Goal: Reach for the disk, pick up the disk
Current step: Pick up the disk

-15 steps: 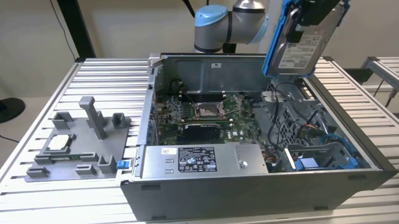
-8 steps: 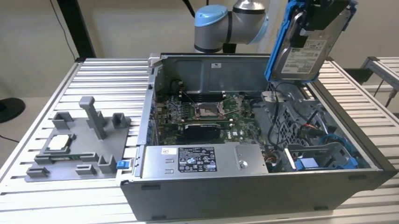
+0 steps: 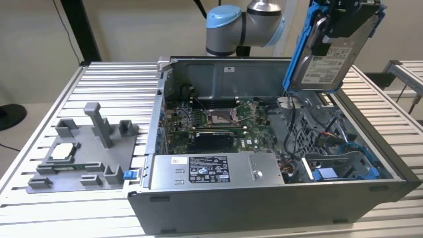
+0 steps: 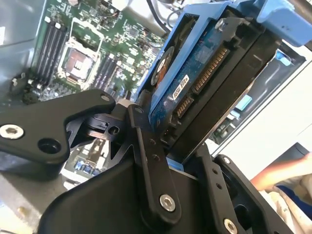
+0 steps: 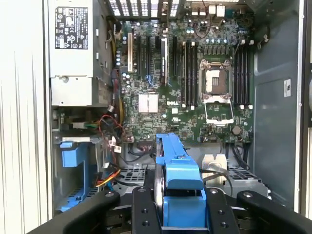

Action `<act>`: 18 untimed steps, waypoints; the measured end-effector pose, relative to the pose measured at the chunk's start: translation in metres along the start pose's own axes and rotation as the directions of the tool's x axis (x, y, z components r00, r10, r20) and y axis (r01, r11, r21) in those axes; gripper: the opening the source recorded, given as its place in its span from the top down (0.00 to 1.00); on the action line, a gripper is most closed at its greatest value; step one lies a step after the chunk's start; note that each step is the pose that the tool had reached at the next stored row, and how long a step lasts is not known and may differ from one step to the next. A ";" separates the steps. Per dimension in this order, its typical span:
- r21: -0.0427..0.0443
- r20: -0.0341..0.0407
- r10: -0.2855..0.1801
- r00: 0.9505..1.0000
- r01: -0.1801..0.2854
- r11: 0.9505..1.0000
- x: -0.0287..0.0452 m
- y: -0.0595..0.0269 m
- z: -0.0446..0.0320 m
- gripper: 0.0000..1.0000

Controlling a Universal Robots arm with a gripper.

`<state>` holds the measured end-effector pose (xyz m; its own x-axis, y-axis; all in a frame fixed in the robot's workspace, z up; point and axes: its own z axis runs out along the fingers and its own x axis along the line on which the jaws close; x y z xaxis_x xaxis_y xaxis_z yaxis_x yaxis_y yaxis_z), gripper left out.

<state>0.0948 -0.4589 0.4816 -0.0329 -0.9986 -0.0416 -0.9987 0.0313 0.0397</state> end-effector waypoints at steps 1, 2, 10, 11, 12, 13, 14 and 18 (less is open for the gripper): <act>0.000 0.000 0.000 1.000 0.000 1.000 0.0025 0.0000 -0.0001 1.00; 0.000 0.000 0.000 1.000 0.000 1.000 0.0051 0.0001 -0.0001 1.00; 0.000 0.001 0.000 1.000 0.000 1.000 0.0288 0.0000 -0.0008 1.00; 0.000 0.001 0.000 1.000 0.000 1.000 0.0321 0.0000 -0.0009 1.00; 0.000 0.001 0.000 1.000 0.000 1.000 0.0356 -0.0001 -0.0011 1.00; 0.000 0.002 0.000 1.000 0.000 1.000 0.0389 -0.0003 -0.0012 1.00; 0.000 0.002 0.000 1.000 0.000 1.000 0.0424 -0.0004 -0.0014 1.00; 0.000 0.002 0.000 1.000 0.000 1.000 0.0563 -0.0008 -0.0019 1.00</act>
<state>0.0938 -0.5153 0.4811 -0.0329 -0.9985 -0.0437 -0.9987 0.0312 0.0398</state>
